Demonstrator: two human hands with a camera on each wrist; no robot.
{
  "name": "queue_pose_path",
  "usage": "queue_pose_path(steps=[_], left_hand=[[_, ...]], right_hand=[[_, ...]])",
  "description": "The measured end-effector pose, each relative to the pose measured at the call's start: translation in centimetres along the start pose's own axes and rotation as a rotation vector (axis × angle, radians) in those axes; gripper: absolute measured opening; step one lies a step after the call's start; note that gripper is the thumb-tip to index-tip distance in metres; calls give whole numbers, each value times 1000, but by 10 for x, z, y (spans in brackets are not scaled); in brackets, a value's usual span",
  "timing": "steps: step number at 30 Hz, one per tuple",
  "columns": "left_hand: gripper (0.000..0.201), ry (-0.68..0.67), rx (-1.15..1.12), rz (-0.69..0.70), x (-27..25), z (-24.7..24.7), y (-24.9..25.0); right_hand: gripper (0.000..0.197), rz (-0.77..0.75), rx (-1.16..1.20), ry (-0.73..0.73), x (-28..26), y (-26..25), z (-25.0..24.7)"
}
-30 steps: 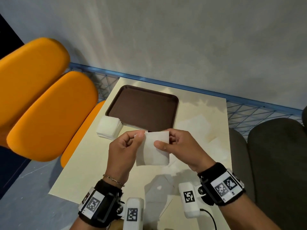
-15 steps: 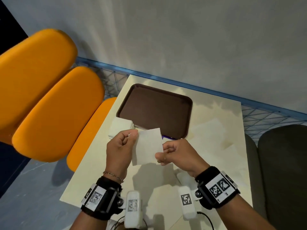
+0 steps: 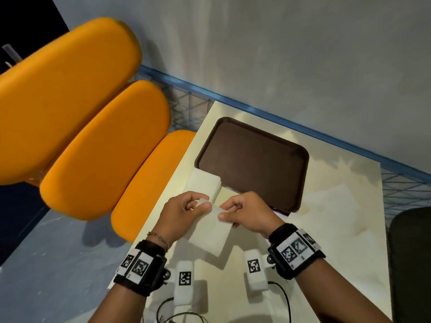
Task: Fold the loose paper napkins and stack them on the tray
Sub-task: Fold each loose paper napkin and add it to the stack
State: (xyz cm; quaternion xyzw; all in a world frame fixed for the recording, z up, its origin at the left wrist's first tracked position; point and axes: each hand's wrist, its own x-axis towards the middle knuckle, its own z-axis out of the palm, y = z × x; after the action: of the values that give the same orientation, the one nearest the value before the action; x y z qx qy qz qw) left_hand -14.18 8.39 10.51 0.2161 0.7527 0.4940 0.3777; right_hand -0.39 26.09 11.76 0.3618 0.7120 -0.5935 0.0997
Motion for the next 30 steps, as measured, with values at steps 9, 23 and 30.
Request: queue_pose_path(steps=[9, 23, 30], left_hand=[[20, 55, -417, -388, 4, -10, -40], [16, 338, -25, -232, 96, -8, -65], [24, 351, 121, -205, 113, -5, -75]], right_hand=[[17, 77, 278, 181, 42, 3, 11], [15, 253, 301, 252, 100, 17, 41], [18, 300, 139, 282, 116, 29, 46]])
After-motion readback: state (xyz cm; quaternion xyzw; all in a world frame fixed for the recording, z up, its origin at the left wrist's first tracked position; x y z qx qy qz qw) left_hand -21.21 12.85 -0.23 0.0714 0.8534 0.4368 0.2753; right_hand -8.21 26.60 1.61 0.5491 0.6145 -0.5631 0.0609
